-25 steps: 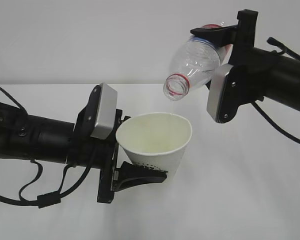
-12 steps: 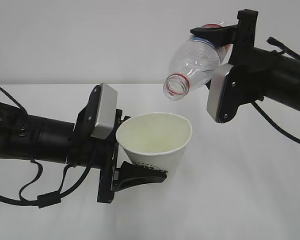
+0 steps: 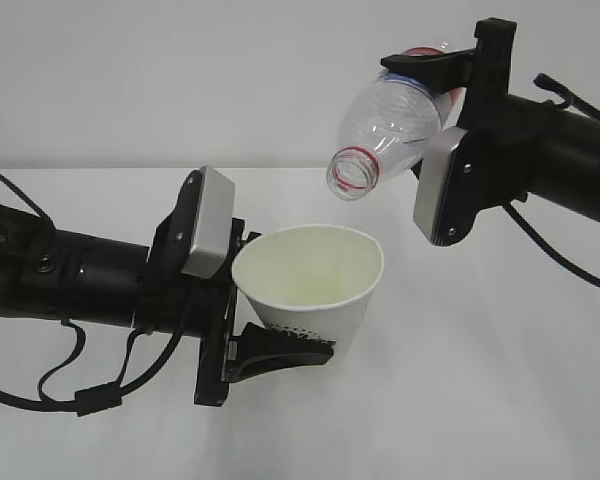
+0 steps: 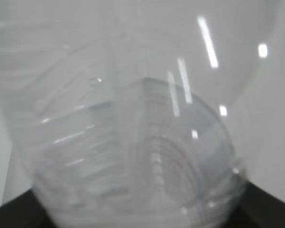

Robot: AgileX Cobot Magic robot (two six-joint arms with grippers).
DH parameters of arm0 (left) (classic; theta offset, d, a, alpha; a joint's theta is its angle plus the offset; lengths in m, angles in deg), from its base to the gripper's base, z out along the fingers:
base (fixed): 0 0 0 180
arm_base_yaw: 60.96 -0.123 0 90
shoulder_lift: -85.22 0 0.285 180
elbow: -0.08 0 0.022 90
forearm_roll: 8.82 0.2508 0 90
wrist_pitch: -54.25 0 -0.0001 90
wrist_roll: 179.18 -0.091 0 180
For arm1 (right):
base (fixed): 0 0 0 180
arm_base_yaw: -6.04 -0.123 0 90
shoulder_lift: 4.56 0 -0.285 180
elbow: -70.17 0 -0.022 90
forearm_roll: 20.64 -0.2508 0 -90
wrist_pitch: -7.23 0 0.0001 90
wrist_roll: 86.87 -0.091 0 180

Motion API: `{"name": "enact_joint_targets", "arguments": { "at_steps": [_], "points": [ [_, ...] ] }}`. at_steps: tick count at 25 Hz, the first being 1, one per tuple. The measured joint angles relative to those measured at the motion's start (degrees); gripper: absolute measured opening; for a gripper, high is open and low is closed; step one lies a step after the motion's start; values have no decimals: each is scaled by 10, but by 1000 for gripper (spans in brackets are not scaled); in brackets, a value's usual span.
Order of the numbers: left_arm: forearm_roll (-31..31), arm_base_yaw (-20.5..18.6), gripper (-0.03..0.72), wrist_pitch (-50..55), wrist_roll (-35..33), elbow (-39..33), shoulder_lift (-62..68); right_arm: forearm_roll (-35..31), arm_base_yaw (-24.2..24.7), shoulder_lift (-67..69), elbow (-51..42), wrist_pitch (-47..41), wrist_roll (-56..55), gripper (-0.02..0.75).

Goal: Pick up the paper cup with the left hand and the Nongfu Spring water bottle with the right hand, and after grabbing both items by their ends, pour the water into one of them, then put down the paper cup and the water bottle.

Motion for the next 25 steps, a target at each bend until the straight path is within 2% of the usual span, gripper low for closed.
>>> {"name": "enact_joint_targets", "arguments": {
  "at_steps": [25],
  "points": [
    [0, 0, 501, 1, 0, 0, 0, 1, 0, 0, 0, 0, 0, 481]
  ]
}}
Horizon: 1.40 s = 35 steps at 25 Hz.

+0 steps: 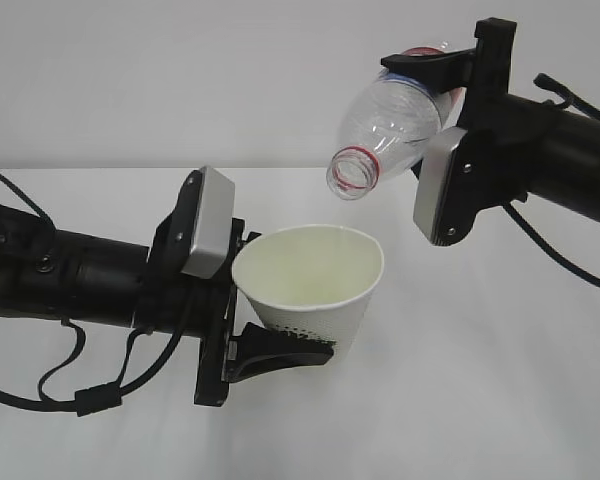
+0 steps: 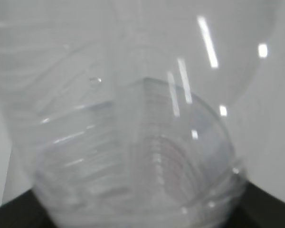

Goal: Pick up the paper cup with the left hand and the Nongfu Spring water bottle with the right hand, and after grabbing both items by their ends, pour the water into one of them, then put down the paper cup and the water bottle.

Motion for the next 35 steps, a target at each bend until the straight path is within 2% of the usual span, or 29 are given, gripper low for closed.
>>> {"name": "enact_joint_targets", "arguments": {
  "at_steps": [35],
  "points": [
    [0, 0, 501, 8, 0, 0, 0, 0, 0, 0, 0, 0, 19, 480]
  ]
}}
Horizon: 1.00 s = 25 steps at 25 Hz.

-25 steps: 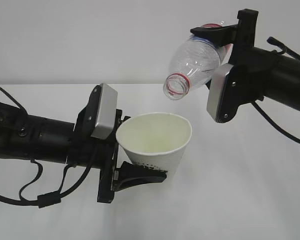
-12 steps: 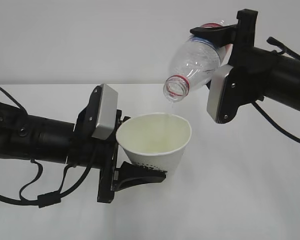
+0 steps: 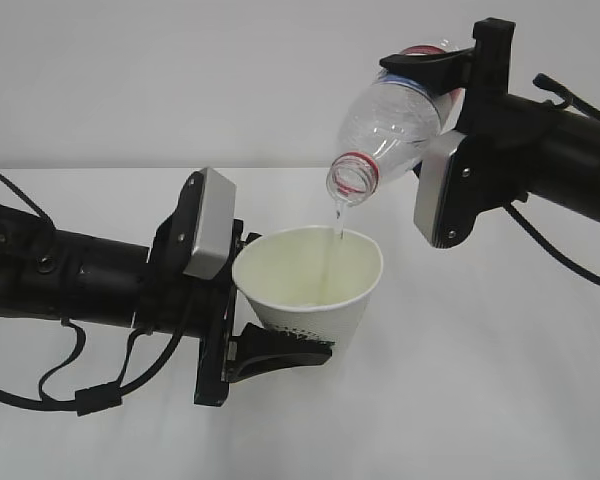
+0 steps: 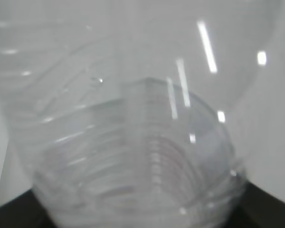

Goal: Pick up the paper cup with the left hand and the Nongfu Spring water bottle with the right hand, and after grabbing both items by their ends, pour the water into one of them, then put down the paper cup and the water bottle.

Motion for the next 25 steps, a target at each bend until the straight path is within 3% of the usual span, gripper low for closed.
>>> {"name": "enact_joint_targets", "arguments": {
  "at_steps": [25],
  "points": [
    [0, 0, 499, 0, 0, 0, 0, 0, 0, 0, 0, 1, 1, 480]
  ]
}}
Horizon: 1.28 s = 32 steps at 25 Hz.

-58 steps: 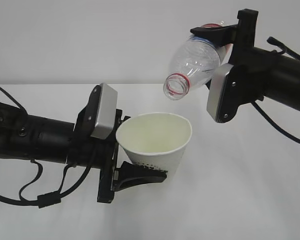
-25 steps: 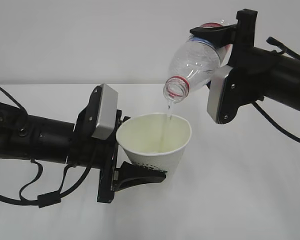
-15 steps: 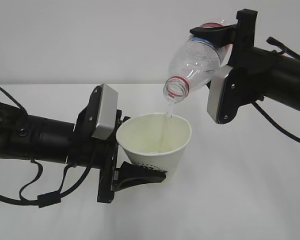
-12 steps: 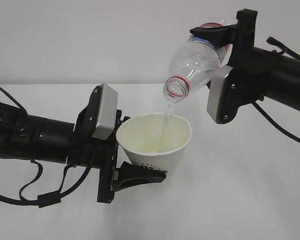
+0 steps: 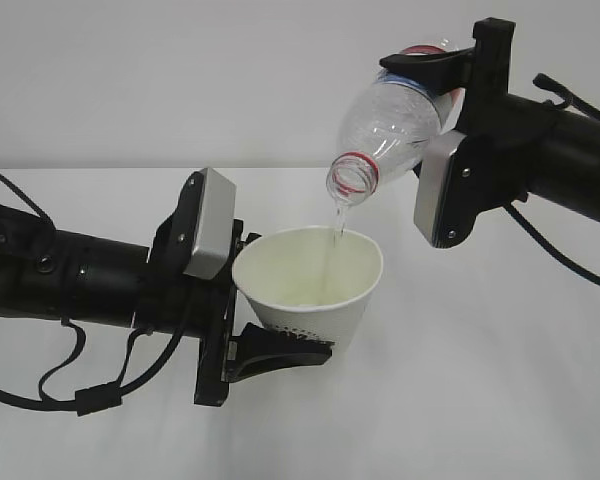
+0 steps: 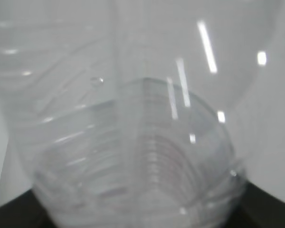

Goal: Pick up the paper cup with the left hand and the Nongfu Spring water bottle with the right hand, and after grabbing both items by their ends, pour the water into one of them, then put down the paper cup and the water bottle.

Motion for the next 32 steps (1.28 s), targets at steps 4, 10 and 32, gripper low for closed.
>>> {"name": "enact_joint_targets", "arguments": {
  "at_steps": [4, 10, 32],
  "points": [
    [0, 0, 498, 0, 0, 0, 0, 0, 0, 0, 0, 0, 0, 479],
    [0, 12, 498, 1, 0, 0, 0, 0, 0, 0, 0, 0, 0, 479],
    [0, 15, 498, 6, 0, 0, 0, 0, 0, 0, 0, 0, 2, 479]
  ]
}}
